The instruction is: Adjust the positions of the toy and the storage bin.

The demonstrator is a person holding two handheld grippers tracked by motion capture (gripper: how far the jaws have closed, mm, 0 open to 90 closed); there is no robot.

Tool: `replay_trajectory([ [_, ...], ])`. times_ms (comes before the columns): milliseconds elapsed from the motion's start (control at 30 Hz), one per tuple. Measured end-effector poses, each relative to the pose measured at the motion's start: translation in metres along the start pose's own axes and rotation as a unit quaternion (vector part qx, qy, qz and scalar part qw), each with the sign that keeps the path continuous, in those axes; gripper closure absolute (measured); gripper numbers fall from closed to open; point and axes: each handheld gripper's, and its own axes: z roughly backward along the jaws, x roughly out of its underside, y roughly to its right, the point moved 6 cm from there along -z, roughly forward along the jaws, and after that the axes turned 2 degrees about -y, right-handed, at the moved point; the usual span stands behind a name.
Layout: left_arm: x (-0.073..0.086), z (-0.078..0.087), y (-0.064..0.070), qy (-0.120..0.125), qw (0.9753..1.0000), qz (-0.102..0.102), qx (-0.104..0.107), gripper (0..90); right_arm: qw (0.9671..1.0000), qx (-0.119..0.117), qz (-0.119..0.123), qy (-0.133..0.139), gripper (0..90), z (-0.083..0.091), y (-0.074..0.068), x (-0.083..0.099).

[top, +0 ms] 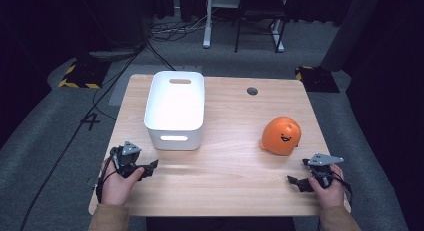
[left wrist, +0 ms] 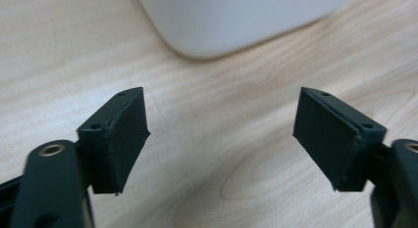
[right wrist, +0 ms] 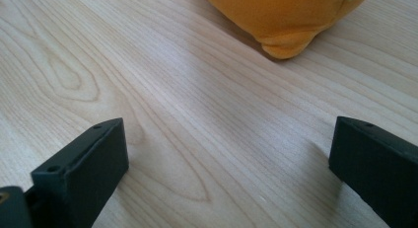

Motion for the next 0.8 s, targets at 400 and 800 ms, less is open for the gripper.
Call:
replay_trajectory([
  [400,-0.018,0.021,-0.005,0.016,0.9998,0.014,0.002,21.8,1.0000,-0.002,0.005,-0.001,1.8,0.000,0.000,0.000],
  [800,-0.042,0.047,-0.008,0.058,0.9983,0.010,0.007,22.7,1.0000,-0.001,0.004,-0.001,1.8,0.000,0.000,0.000],
])
